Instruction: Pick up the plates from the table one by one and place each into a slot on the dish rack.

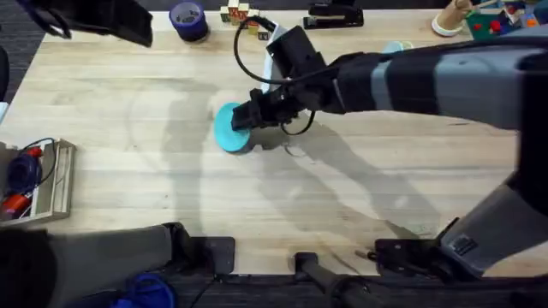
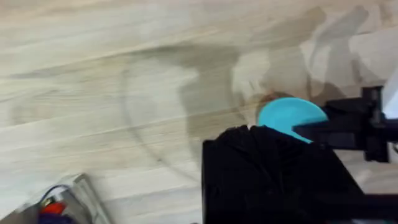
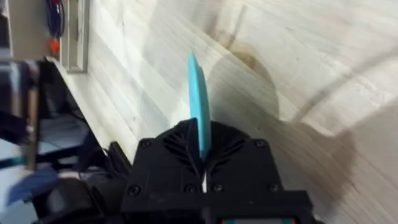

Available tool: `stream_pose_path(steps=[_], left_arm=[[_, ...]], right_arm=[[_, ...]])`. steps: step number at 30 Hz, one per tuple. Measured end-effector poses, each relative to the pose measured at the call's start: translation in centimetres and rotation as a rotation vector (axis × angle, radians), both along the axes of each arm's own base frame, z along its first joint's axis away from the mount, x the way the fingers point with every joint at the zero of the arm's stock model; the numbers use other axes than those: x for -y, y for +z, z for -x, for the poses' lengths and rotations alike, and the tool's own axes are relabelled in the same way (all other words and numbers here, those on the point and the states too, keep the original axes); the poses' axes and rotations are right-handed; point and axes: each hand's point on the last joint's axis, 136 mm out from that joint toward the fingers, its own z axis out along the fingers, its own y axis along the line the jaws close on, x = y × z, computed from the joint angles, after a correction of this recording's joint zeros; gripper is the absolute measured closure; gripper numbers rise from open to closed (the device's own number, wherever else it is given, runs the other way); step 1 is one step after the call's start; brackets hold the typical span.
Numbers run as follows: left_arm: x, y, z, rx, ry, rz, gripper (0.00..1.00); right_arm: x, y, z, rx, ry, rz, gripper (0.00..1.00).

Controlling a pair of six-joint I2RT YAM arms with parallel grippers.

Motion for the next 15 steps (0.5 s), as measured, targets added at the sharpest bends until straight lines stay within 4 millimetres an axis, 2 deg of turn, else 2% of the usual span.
stream_pose_path(steps=[3, 6, 8, 10, 11, 15], left_arm=[[0.1, 1.0, 0.8, 0.022, 0.012, -0.033, 0.961], [-0.2, 0.9, 1.3, 0.007, 0.027, -0.049, 0.959], [-0.4, 0.7, 1.4, -0.007, 0.034, -0.056, 0.912], [-0.5, 0.6, 1.4, -0.011, 0.039, -0.06, 0.825], [-0.5, 0.6, 1.4, -0.011, 0.04, -0.061, 0.721], [-0.6, 0.7, 1.2, -0.005, 0.044, -0.061, 0.095]], right_arm=[[0.6, 1.4, 0.2, 0.07, 0.037, 0.017, 0.969], [1.6, 3.0, 0.2, 0.145, 0.061, 0.044, 0.969], [2.5, 3.9, 0.0, 0.188, 0.065, 0.073, 0.969], [3.9, 4.6, -0.3, 0.221, 0.06, 0.115, 0.969], [4.7, 5.0, -0.6, 0.239, 0.054, 0.141, 0.969], [7.8, 6.8, -1.7, 0.312, 0.025, 0.239, 0.969]])
